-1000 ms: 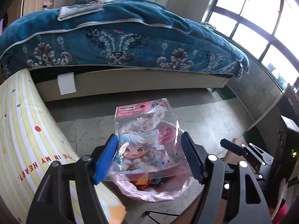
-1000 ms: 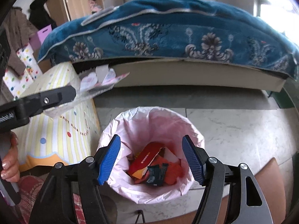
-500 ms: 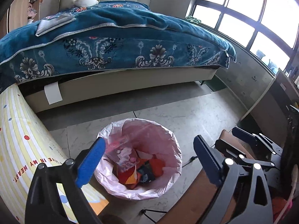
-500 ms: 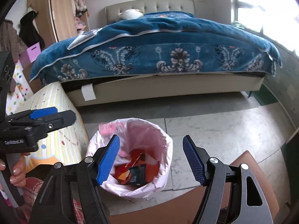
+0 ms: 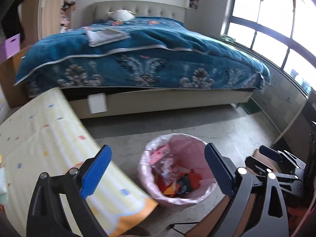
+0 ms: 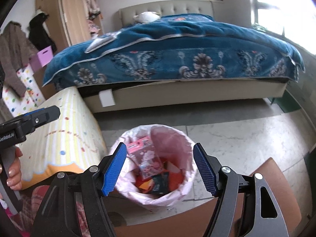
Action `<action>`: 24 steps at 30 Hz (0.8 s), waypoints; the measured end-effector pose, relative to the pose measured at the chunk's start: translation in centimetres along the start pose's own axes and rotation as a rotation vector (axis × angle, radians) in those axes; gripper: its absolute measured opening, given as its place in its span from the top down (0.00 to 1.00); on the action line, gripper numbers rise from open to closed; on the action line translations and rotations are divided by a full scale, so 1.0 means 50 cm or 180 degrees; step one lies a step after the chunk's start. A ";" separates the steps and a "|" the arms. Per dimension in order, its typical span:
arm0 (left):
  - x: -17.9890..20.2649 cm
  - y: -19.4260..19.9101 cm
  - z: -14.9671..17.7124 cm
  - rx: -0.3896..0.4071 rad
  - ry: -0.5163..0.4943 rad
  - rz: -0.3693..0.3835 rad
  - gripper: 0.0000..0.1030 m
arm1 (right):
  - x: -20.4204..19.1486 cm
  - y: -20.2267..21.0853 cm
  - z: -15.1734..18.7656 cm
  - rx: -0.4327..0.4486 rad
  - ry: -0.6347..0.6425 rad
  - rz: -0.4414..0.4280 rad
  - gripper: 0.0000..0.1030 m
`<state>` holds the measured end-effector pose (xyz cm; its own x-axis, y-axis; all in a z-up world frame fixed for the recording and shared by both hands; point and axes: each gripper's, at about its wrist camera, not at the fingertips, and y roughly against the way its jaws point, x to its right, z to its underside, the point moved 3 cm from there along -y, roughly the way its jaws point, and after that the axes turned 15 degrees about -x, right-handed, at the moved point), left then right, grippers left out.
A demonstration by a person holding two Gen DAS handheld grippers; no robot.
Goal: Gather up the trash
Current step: 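Move both tools back over the table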
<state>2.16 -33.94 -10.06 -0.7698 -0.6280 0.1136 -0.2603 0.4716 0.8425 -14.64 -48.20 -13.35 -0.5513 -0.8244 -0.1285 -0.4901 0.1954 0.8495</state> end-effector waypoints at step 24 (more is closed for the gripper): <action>-0.425 0.301 0.255 0.0350 0.1331 -0.1231 0.10 | -0.522 0.007 0.048 -0.0116 0.1698 -0.0655 0.32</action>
<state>7.18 -5.59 -6.52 -0.3170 -0.9481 0.0256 -0.5531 0.2067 0.8070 -2.03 -25.34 -10.95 -0.0253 -0.9994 -0.0250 -0.5224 -0.0081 0.8526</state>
